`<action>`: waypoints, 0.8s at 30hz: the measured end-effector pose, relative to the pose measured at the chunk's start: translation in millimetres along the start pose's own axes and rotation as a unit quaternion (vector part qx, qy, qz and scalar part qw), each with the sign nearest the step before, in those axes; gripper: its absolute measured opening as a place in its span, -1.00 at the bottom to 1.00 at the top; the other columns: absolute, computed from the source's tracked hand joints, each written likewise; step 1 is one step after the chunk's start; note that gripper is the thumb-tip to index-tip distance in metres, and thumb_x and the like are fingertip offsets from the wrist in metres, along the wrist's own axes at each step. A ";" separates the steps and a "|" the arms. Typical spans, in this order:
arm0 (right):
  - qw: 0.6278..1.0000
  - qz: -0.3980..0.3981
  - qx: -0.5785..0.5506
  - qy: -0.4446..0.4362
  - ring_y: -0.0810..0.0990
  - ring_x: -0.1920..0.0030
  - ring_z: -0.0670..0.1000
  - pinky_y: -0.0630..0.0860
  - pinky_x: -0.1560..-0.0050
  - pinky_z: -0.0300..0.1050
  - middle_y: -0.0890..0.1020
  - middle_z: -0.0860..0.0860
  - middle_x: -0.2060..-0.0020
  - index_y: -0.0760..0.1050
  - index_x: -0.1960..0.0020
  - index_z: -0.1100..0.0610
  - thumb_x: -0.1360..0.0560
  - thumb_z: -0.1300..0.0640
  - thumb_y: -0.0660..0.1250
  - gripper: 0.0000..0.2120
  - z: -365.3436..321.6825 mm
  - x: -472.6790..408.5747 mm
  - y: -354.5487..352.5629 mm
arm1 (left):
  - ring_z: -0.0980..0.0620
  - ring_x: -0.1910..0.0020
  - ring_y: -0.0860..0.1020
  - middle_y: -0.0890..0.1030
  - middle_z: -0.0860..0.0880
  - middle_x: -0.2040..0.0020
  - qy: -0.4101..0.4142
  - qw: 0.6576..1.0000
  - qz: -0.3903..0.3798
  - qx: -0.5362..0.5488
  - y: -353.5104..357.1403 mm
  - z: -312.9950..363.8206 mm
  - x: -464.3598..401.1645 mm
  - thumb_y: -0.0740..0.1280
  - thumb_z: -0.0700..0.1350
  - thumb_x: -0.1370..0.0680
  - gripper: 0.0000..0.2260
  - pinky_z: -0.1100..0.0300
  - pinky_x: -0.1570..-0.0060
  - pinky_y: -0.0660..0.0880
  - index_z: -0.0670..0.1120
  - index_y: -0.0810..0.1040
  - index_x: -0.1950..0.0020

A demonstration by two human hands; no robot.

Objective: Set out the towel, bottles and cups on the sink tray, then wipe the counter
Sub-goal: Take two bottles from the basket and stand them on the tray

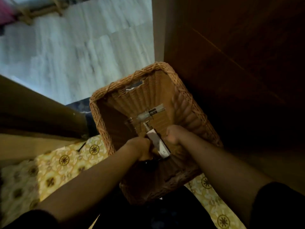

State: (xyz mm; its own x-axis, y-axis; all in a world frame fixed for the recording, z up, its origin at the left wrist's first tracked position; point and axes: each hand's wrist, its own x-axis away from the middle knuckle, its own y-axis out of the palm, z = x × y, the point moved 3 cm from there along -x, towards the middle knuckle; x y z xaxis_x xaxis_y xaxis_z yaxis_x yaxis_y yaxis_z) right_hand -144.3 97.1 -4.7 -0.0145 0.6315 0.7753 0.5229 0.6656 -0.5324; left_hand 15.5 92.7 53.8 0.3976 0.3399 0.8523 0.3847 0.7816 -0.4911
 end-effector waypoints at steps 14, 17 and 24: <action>1.000 -0.021 0.002 -0.023 0.56 0.22 0.09 0.45 0.23 -0.09 0.62 0.08 0.16 0.57 0.15 0.10 -0.56 -0.10 0.31 -0.72 -20.1 -144.8 40.7 | -0.18 -0.35 0.46 0.46 -0.15 -0.42 -0.009 0.996 -0.083 -0.033 50.2 18.5 -77.8 0.14 -0.03 -0.68 -0.64 -0.05 -0.22 0.43 -0.12 0.41 -0.45; 0.999 -0.007 -0.002 -0.034 0.59 0.14 0.10 0.47 0.19 -0.10 0.64 0.10 0.05 0.58 -0.03 0.15 -0.55 -0.01 0.36 -0.78 -33.6 -172.5 51.9 | -0.20 -0.30 0.48 0.46 -0.21 -0.38 -0.029 0.998 -0.064 0.005 39.1 8.9 -80.5 0.14 -0.15 -0.68 -0.68 -0.02 -0.17 0.44 -0.21 0.41 -0.40; 0.999 0.003 -0.001 -0.038 0.59 0.09 0.12 0.42 0.27 -0.16 0.63 0.13 -0.04 0.58 -0.15 0.17 -0.57 -0.01 0.37 -0.72 -46.0 -204.7 74.6 | -0.15 -0.26 0.51 0.50 -0.20 -0.32 -0.094 0.994 0.000 0.061 29.6 -13.9 -88.5 0.20 -0.24 -0.65 -0.73 0.00 -0.23 0.50 -0.19 0.45 -0.35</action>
State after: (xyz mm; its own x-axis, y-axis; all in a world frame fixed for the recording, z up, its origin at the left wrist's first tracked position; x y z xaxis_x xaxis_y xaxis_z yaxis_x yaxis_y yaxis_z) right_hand -63.1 -0.8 -187.4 -0.0752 0.6644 0.7436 0.5247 0.6605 -0.5371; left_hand 3.3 78.5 -38.7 0.2296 0.4223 0.8769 0.2760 0.8357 -0.4748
